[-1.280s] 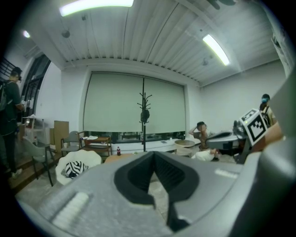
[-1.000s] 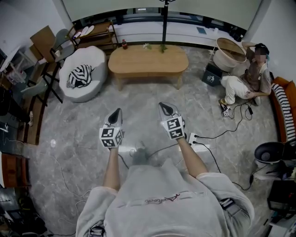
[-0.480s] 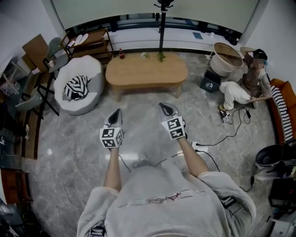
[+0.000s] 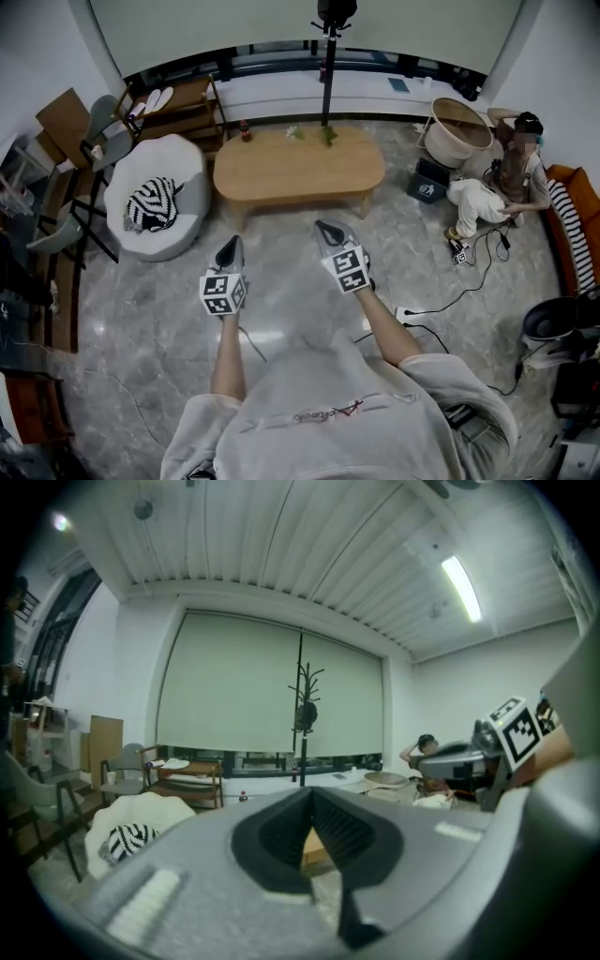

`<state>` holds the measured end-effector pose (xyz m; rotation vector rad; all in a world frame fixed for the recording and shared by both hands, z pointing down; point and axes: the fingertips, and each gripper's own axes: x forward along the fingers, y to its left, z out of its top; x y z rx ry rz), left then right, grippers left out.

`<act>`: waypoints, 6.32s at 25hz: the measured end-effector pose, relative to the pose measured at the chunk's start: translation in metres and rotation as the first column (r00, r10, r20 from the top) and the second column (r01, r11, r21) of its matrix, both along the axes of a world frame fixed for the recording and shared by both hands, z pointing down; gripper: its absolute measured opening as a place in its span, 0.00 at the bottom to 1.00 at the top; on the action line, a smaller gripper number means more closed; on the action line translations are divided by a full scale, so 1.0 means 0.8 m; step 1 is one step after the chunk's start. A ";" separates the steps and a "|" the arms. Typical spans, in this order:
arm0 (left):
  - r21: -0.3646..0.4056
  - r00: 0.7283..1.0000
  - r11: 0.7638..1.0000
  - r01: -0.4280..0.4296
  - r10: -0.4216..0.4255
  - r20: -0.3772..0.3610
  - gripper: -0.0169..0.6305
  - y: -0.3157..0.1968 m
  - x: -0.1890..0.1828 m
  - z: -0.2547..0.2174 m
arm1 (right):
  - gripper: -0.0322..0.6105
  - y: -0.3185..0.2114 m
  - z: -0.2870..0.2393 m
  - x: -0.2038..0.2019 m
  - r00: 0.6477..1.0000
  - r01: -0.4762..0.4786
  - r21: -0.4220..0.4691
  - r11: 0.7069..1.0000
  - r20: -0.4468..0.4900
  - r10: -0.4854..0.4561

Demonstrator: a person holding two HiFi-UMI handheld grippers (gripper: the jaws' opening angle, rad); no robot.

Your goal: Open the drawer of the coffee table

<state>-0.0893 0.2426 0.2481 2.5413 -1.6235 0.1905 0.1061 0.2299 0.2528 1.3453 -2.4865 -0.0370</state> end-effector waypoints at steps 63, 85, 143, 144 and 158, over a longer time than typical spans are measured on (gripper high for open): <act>-0.080 0.997 0.995 0.053 -0.048 0.065 0.02 -0.489 -0.042 0.032 | 0.06 -0.514 0.020 -0.064 0.993 0.115 -0.028 0.993 0.042 -0.114; -0.157 0.993 0.983 0.091 -0.078 0.089 0.02 -0.577 -0.051 0.066 | 0.06 -0.619 0.069 -0.069 0.990 0.122 -0.116 0.986 0.089 -0.112; -0.464 0.996 0.886 -0.009 -0.031 -0.078 0.02 -0.632 -0.197 0.326 | 0.06 -0.667 0.273 -0.195 0.995 -0.002 -0.403 0.915 -0.092 -0.038; -0.466 0.997 0.885 -0.008 -0.031 -0.075 0.02 -0.622 -0.192 0.330 | 0.06 -0.657 0.279 -0.189 0.995 -0.004 -0.408 0.913 -0.088 -0.035; -0.482 0.999 0.876 0.023 -0.041 -0.027 0.02 -0.553 -0.173 0.433 | 0.06 -0.589 0.391 -0.134 0.998 -0.011 -0.413 0.911 -0.061 -0.015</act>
